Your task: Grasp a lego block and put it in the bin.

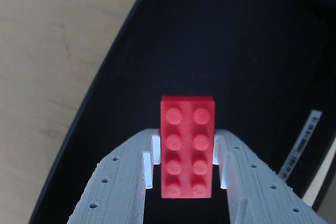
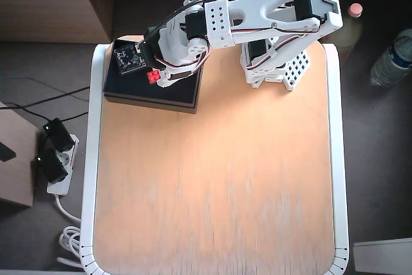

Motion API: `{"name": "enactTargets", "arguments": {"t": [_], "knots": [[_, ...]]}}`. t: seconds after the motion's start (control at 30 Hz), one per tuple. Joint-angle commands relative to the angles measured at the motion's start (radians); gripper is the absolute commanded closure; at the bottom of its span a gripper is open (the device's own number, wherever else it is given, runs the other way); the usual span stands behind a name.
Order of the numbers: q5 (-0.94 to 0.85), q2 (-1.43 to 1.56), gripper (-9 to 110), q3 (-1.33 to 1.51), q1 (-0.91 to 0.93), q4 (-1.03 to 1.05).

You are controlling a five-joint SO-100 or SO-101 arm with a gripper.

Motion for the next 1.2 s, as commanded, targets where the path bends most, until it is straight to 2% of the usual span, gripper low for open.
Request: {"name": "enactTargets", "arguments": {"t": [0.0,0.2,0.57,0.8,0.9,0.97,1.17], "knots": [[0.005,0.055,96,-0.015,0.025,-0.029],[0.015,0.058,90,-0.015,0.031,-0.038],[-0.04,0.204,89,-0.023,-0.031,-0.057],[-0.146,0.407,89,-0.057,-0.219,-0.055],[-0.15,0.468,92,-0.057,-0.319,-0.055],[-0.144,0.492,99,-0.057,-0.39,-0.055],[-0.121,0.499,101,-0.067,-0.598,-0.055]]}}
